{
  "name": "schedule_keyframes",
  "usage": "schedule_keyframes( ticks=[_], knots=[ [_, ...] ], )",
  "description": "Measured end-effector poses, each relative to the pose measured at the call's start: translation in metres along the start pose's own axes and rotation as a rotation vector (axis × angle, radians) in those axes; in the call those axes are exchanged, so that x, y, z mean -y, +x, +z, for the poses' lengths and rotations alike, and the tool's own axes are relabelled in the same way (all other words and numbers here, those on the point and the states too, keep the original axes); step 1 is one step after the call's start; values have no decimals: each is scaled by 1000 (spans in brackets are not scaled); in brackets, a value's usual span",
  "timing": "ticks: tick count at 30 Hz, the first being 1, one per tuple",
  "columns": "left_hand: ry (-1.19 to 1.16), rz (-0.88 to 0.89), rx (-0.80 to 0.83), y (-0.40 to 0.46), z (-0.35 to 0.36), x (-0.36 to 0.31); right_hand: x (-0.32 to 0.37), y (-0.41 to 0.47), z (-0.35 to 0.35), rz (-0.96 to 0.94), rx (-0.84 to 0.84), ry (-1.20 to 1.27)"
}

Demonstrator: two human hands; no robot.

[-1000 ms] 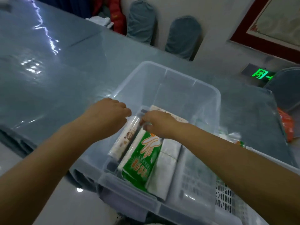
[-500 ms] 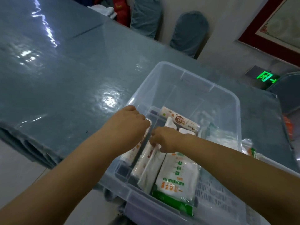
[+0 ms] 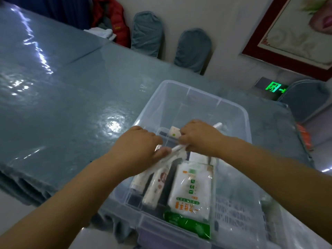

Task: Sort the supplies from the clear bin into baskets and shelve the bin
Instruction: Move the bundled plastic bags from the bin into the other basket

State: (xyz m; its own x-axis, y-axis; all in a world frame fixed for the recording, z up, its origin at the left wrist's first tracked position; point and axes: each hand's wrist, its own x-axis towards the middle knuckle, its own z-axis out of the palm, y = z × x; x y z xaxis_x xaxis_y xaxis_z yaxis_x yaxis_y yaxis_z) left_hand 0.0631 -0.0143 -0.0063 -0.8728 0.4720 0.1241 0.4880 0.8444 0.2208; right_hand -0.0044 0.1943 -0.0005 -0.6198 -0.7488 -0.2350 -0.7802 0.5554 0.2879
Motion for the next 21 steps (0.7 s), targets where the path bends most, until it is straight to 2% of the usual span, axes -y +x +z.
schedule_keyframes(
  ticks=[3,6,10,12,13,14,16,17,18,21],
  knots=[
    [-73,-41,26,9,-4,-10,-3,-14,-41,83,-151,26],
    [6,-104,-31,29,-8,-12,-3,-20,-57,177,-374,112],
    [-25,-222,-128,54,-12,1,-7,-19,-34,571,-743,323],
    [-63,-267,-186,64,-12,7,-10,-19,-10,787,-764,463],
    [-80,-290,-212,68,-11,9,-13,-18,3,869,-671,524],
    [-93,-308,-235,72,-9,10,-14,-17,16,917,-463,544],
    [-112,-320,-264,76,-3,8,-13,-13,42,840,45,471],
    [-118,-315,-268,77,1,7,-10,-10,53,756,205,429],
    [-119,-308,-266,77,4,5,-7,-7,62,675,280,404],
    [-99,-274,-259,76,11,2,-1,7,83,533,342,415]
  ],
)
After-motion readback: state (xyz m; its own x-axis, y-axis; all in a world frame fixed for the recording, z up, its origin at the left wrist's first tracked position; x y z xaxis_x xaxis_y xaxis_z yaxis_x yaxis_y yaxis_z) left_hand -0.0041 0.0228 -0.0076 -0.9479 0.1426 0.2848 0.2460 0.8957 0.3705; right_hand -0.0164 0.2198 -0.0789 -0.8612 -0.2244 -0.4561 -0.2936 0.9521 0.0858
